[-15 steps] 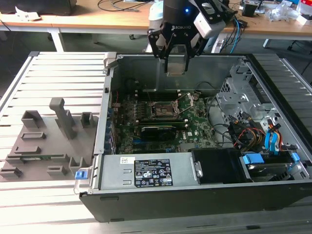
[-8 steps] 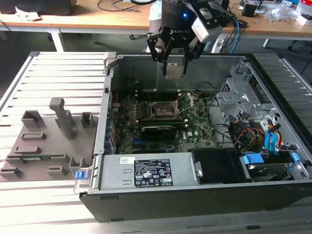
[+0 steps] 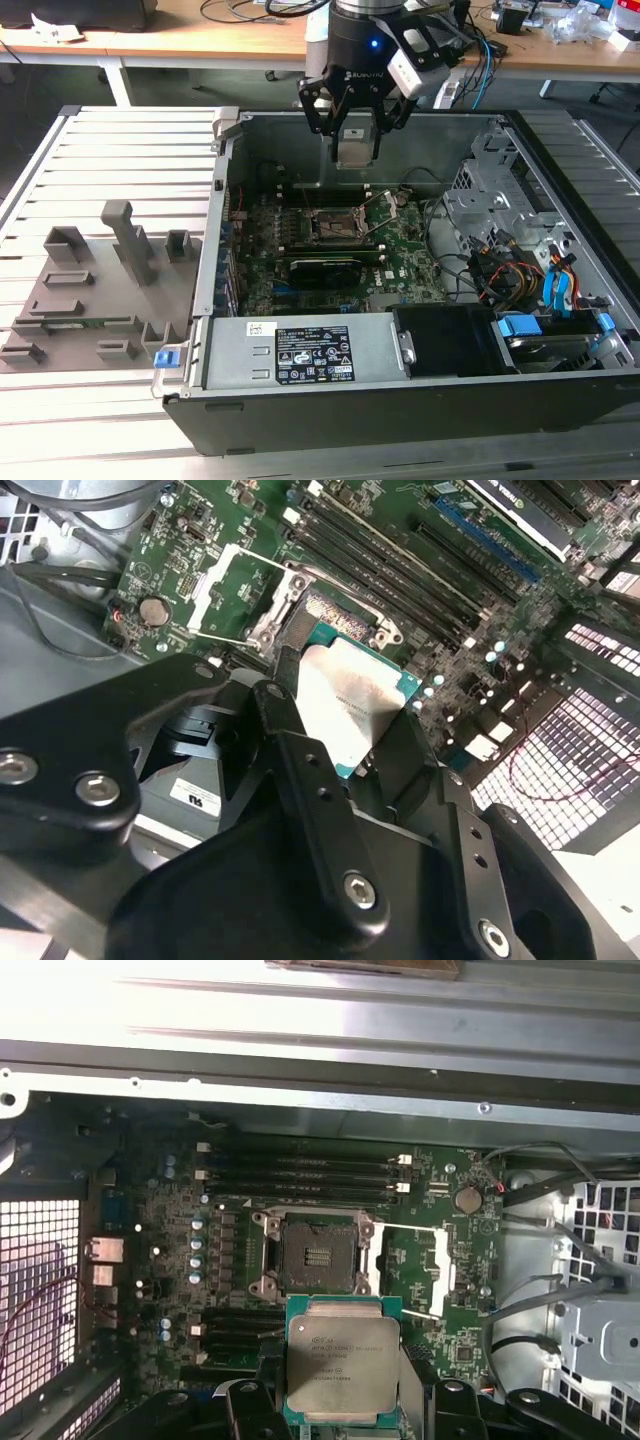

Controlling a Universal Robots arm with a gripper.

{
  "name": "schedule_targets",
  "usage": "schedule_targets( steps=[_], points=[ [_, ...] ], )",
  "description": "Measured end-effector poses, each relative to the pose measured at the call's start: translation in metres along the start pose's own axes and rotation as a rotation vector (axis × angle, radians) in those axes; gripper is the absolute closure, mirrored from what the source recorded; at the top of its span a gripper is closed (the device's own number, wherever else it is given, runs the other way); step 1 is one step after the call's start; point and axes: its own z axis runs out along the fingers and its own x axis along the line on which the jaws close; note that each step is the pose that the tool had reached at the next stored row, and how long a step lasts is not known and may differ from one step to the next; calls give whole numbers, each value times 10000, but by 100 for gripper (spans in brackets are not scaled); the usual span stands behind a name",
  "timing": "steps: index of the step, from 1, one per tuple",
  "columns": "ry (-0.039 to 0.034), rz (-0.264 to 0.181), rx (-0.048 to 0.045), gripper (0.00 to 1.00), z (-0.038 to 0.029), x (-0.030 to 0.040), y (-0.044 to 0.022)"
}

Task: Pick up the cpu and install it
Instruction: 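Pick up the cpu and move it towards the insertion slot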

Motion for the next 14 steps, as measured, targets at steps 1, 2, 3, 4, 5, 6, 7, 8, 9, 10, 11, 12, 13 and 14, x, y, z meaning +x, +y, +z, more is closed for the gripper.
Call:
schedule_targets(
  steps=[1,2,3,4,5,6,7,8,9,10,11,12,13,14],
  points=[
    [-1,0,0,46,12,1,0],
    [0,0,0,46,26,3,1],
    [0,0,0,46,37,4,1],
    [-1,1,-1,46,44,6,1],
    [-1,1,0,46,54,8,2],
    [0,1,0,46,66,11,2],
    [-1,0,0,46,74,13,2],
    [0,1,0,46,82,16,3],
    [0,0,0,46,102,20,3],
    [0,-2,0,46,130,22,4],
    [-1,0,-1,46,162,24,5],
    [0,0,0,46,192,25,6],
    [-1,0,0,46,211,26,6],
    [1,0,4,46,222,26,7]
  ],
)
